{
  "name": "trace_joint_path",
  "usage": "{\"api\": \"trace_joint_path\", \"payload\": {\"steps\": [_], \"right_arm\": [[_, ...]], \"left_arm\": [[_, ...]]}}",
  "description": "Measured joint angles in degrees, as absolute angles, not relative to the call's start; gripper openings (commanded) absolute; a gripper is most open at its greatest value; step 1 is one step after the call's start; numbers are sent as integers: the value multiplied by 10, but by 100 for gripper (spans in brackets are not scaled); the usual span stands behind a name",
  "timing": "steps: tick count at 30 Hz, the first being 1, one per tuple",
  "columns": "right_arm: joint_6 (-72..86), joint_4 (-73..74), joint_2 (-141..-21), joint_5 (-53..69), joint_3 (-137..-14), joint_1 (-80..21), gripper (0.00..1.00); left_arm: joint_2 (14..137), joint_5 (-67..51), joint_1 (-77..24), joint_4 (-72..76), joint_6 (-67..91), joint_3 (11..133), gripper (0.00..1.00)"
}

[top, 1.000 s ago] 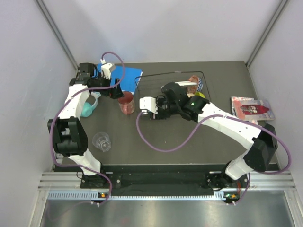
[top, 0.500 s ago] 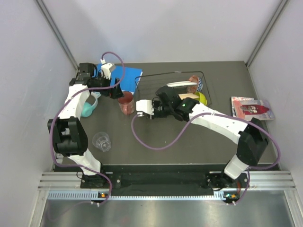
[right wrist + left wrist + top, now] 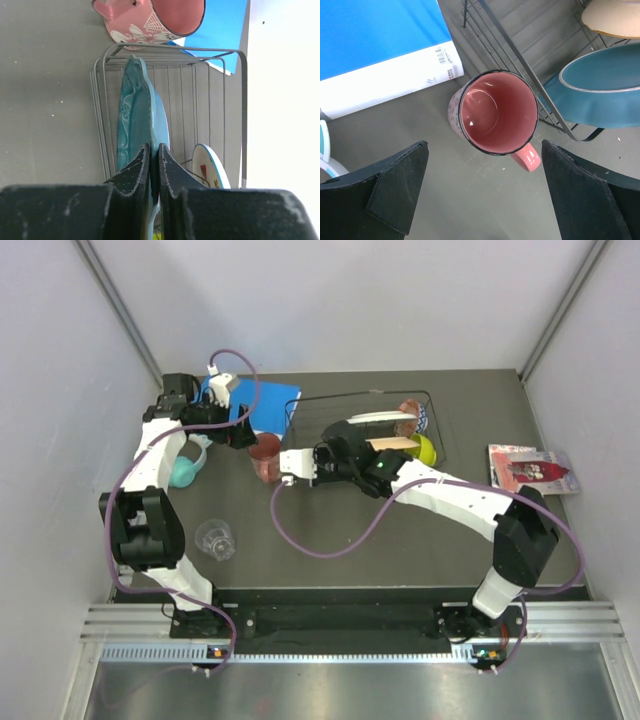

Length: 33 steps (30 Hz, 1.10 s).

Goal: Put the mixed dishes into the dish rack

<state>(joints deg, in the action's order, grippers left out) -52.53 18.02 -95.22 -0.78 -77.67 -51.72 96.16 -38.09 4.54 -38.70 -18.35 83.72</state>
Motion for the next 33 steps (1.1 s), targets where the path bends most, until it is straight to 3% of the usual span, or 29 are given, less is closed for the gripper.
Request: {"api": "trace_joint_path", "payload": {"steps": [2,3,6,19,20,21,23,24,26,29,31,33], "right_arm": [[-528,179,-952,-10,-776,-517,13],[-528,177,-952,-10,-773,-517,22],[-527,177,-953,-14,-763,-517,27],[-524,162,-959,-15,-750,-516,24],[-524,160,-959,-17,-750,-516,28],[-524,158,-959,-18,-750,-516,40],[-521,160,-961,-22,-750,-516,48],[-519,167,-963,-30,-745,-515,59],[-518,176,-970,-45,-727,-510,65],[-527,183,-972,-76,-708,-507,54],[-528,180,-972,-90,-708,-506,31],[-531,170,-972,-100,-709,-504,19]], "left_arm": [[962,-381,48,-387,-184,837,99],[962,-381,49,-387,-185,837,99],[962,-381,51,-387,-185,837,99],[962,-382,52,-387,-185,837,99],[962,-382,52,-387,-185,837,99],[962,-381,52,-388,-185,837,99],[962,-382,53,-387,-186,837,99],[962,-382,53,-387,-185,837,99],[962,-382,53,-387,-185,837,99],[962,-384,54,-387,-185,837,99],[962,-386,54,-387,-185,837,99],[962,-388,55,-388,-185,837,99]]}}
